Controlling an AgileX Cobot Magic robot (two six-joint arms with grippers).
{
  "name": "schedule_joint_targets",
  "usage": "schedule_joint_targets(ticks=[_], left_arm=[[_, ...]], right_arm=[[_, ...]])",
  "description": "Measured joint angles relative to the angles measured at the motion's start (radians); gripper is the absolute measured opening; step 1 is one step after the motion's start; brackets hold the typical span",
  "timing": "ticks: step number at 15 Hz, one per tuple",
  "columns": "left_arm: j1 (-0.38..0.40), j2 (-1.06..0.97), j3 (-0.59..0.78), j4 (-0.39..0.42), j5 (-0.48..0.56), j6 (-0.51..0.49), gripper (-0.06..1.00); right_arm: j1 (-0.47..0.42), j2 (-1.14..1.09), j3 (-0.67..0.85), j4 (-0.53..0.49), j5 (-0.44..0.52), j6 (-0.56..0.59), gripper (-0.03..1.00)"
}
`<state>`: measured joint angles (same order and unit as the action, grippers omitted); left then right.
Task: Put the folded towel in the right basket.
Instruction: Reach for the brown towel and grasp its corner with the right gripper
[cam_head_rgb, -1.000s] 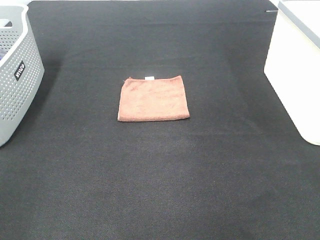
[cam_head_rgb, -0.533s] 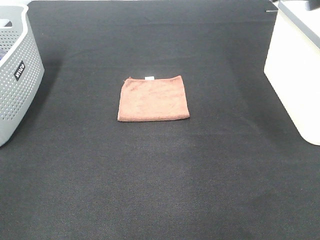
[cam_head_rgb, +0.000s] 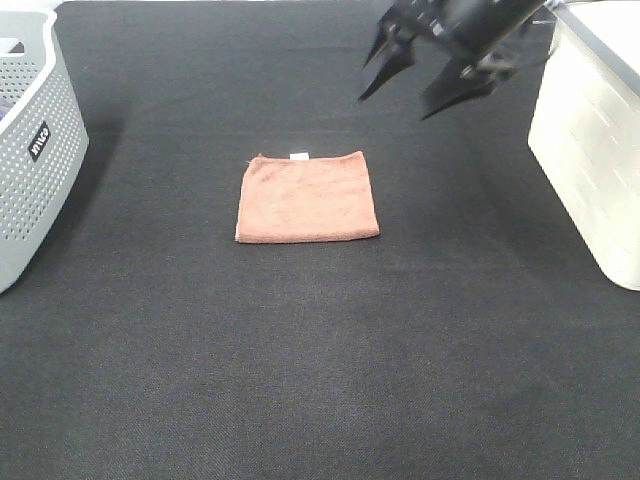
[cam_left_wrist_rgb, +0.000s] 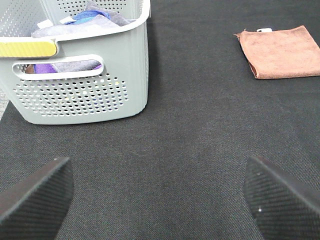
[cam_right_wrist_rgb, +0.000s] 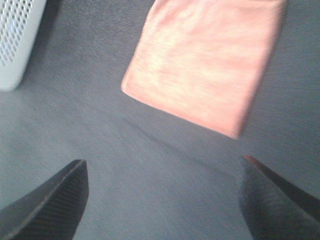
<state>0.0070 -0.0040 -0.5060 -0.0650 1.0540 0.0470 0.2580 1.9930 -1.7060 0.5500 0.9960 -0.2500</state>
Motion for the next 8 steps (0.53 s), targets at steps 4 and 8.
schedule_joint_targets(ticks=[4,8], left_arm=[[0.0,0.0,0.0,0.0,0.0,0.0,0.87],[0.0,0.0,0.0,0.0,0.0,0.0,0.87]], right_arm=[[0.0,0.18,-0.126,0.05,0.029,0.011,0.76],[-0.006,0.399,-0.331,0.063,0.109,0.053,0.76]])
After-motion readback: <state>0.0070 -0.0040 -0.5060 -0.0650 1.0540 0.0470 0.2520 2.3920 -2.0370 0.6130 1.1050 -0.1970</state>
